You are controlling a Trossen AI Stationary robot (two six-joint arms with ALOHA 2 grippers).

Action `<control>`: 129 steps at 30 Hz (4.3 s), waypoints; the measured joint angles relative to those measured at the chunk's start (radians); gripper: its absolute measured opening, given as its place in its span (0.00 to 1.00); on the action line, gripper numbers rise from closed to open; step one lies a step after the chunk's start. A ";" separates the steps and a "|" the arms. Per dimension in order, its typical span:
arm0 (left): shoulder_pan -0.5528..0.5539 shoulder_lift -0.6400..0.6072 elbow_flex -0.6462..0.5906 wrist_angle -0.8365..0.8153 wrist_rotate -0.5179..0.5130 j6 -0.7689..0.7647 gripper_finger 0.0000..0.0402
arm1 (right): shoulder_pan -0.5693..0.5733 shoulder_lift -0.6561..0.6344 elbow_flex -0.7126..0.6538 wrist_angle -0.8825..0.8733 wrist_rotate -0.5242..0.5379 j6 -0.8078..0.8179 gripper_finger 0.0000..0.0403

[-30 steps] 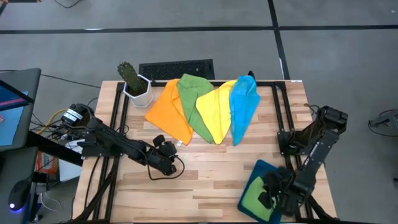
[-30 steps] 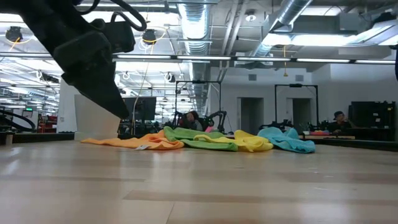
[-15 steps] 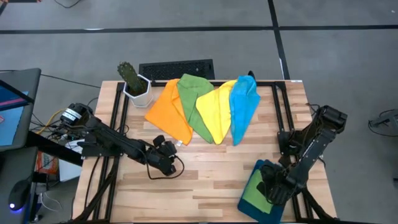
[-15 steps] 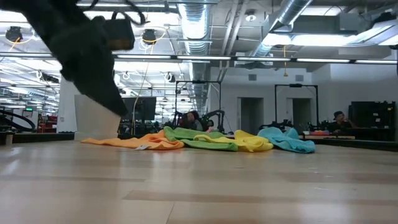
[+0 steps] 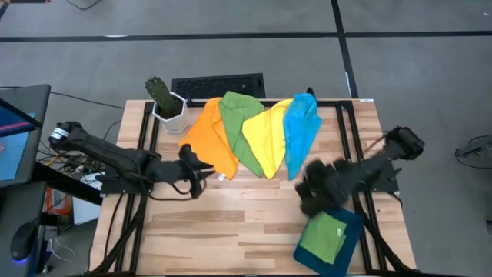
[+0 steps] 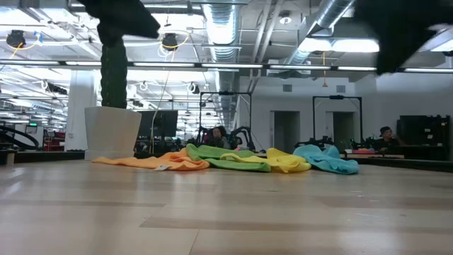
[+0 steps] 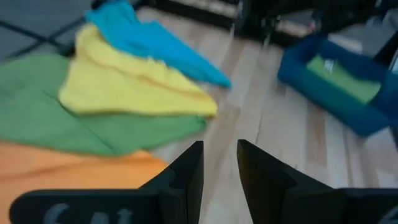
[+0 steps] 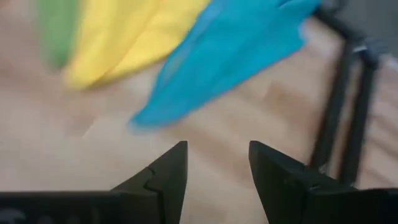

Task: Fold microfiber towels
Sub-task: Fold the blue microfiber towel

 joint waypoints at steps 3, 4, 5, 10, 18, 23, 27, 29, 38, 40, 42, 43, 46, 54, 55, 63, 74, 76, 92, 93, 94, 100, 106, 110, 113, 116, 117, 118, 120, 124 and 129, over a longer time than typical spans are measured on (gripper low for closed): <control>0.022 -0.055 0.000 -0.002 0.002 0.023 0.22 | -0.214 0.007 -0.020 0.027 0.063 -0.157 0.49; 0.028 -0.065 0.000 -0.002 0.010 0.026 0.22 | -0.288 0.007 -0.023 0.037 0.078 -0.222 0.50; 0.032 -0.074 0.000 -0.006 0.021 0.027 0.22 | -0.363 0.006 -0.023 0.064 0.085 -0.286 0.50; 0.042 -0.087 0.000 -0.060 0.035 0.028 0.22 | -0.702 0.005 -0.023 0.324 0.018 -0.745 0.53; 0.042 -0.086 0.000 -0.150 0.055 0.007 0.22 | -1.056 -0.002 -0.023 0.657 -0.416 -1.700 0.54; 0.044 -0.097 0.000 -0.190 0.040 0.006 0.22 | -1.211 0.032 -0.024 0.630 -0.525 -2.011 0.50; 0.055 -0.095 0.000 -0.188 0.015 0.019 0.22 | -1.260 0.080 -0.023 0.630 -0.550 -2.132 0.49; 0.063 -0.096 0.000 -0.187 0.009 0.030 0.22 | -1.266 0.111 -0.023 0.634 -0.566 -2.146 0.49; 0.116 -0.096 0.000 -0.193 -0.002 0.061 0.22 | -1.264 0.274 -0.023 0.668 -0.574 -2.200 0.50; 0.127 -0.096 0.000 -0.205 -0.001 0.062 0.22 | -1.265 0.291 -0.019 0.673 -0.572 -2.214 0.50; 0.137 -0.096 0.000 -0.212 -0.002 0.064 0.22 | -1.267 0.297 -0.008 0.673 -0.570 -2.225 0.50; 0.142 -0.096 0.000 -0.211 -0.002 0.065 0.22 | -1.269 0.296 0.003 0.677 -0.570 -2.228 0.50; 0.153 -0.096 0.000 -0.212 -0.001 0.071 0.22 | -1.270 0.294 0.039 0.682 -0.569 -2.242 0.50; 0.161 -0.096 0.000 -0.235 0.000 0.072 0.22 | -1.268 0.342 0.100 0.684 -0.554 -2.329 0.48; 0.161 -0.096 0.000 -0.239 0.000 0.072 0.22 | -1.268 0.352 0.104 0.681 -0.550 -2.330 0.47; 0.161 -0.096 0.000 -0.249 -0.004 0.072 0.22 | -1.270 0.383 0.142 0.647 -0.547 -2.341 0.43; 0.161 -0.096 0.000 -0.256 0.005 0.071 0.22 | -1.269 0.385 0.131 0.638 -0.547 -2.372 0.26; 0.161 -0.096 0.000 -0.258 0.005 0.072 0.22 | -1.269 0.385 0.131 0.645 -0.547 -2.380 0.26; 0.161 -0.096 0.000 -0.271 0.000 0.072 0.22 | -1.262 0.385 0.131 0.640 -0.548 -2.402 0.47; 0.161 -0.096 0.000 -0.272 0.000 0.072 0.22 | -1.262 0.385 0.131 0.641 -0.550 -2.402 0.46; 0.161 -0.096 0.000 -0.272 0.000 0.072 0.22 | -1.263 0.385 0.131 0.641 -0.551 -2.402 0.45; 0.161 -0.096 0.000 -0.272 -0.004 0.072 0.22 | -1.263 0.385 0.131 0.645 -0.552 -2.409 0.36; 0.161 -0.096 0.000 -0.272 -0.005 0.072 0.22 | -1.263 0.385 0.131 0.634 -0.550 -2.432 0.16; 0.161 -0.096 0.000 -0.272 -0.006 0.072 0.22 | -1.262 0.385 0.131 0.618 -0.550 -2.438 0.03; 0.161 -0.096 0.000 -0.272 -0.006 0.071 0.22 | -1.252 0.385 0.131 0.609 -0.547 -2.418 0.03; 0.161 -0.099 0.000 -0.272 -0.005 0.071 0.22 | -1.224 0.385 0.148 0.582 -0.546 -2.359 0.02; 0.161 -0.101 0.000 -0.271 -0.004 0.071 0.22 | -1.214 0.381 0.161 0.568 -0.546 -2.345 0.02; 0.161 -0.102 0.000 -0.268 0.000 0.066 0.22 | -1.202 0.373 0.172 0.548 -0.541 -2.334 0.02; 0.161 -0.103 0.000 -0.269 0.010 0.053 0.22 | -1.176 0.357 0.191 0.512 -0.521 -2.326 0.01; 0.161 -0.111 0.000 -0.266 0.033 0.049 0.22 | -1.156 0.325 0.223 0.482 -0.519 -2.346 0.10; 0.161 -0.120 0.000 -0.255 0.027 0.068 0.22 | -1.148 0.317 0.258 0.410 -0.466 -2.514 0.30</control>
